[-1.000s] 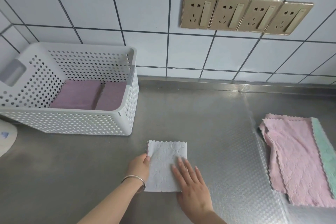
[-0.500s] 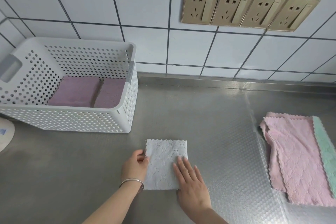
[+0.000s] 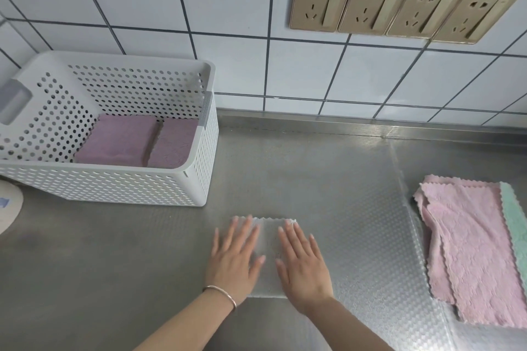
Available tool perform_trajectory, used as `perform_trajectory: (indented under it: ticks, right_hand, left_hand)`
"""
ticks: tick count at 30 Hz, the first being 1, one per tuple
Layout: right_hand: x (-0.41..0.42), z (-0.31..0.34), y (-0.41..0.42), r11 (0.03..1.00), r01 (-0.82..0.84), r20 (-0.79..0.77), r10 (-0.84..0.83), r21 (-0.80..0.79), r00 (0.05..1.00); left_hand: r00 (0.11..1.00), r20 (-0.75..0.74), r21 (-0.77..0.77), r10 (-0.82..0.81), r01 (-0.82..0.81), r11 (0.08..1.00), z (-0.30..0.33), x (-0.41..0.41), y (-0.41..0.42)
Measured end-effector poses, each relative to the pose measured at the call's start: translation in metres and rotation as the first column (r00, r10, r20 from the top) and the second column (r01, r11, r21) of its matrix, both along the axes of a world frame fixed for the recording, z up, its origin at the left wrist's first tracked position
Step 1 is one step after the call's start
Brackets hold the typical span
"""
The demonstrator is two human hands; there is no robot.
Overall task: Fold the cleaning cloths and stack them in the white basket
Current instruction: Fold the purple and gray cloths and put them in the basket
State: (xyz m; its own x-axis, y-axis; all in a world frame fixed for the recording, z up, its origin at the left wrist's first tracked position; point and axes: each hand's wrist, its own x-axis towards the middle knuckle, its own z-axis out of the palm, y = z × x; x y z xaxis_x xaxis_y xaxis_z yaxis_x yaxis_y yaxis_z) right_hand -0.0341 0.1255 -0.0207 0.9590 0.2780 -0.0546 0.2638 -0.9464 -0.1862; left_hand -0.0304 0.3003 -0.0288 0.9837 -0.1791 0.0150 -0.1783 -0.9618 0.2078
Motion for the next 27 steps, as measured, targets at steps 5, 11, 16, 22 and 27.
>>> perform_trajectory:
  ticks: [5, 11, 16, 22, 27]
  right_hand:
    - [0.014, -0.014, -0.001, 0.997, 0.039, -0.11, -0.046, -0.067, 0.993]
    - [0.014, -0.021, -0.004, 0.998, 0.004, -0.068, -0.008, -0.06, 0.998]
    - [0.014, -0.025, -0.01, 0.996, -0.051, -0.084, 0.044, -0.079, 0.995]
    - [0.016, -0.021, -0.011, 0.993, -0.072, -0.149, 0.058, -0.089, 0.987]
    - [0.016, -0.014, -0.008, 1.0, -0.015, -0.12, 0.016, 0.011, 0.993]
  left_hand:
    - [0.989, -0.109, 0.101, -0.105, 0.116, 0.988, -0.017, 0.001, -0.002]
    - [0.99, -0.117, 0.08, -0.074, 0.084, 0.993, -0.024, 0.0, 0.0]
    - [0.993, -0.099, 0.092, -0.068, 0.077, 0.993, -0.023, -0.001, -0.001]
    - [0.99, -0.126, 0.107, -0.056, 0.069, 0.992, -0.023, 0.0, -0.002]
    - [0.995, -0.095, -0.006, 0.043, -0.044, 0.999, -0.018, 0.003, 0.0]
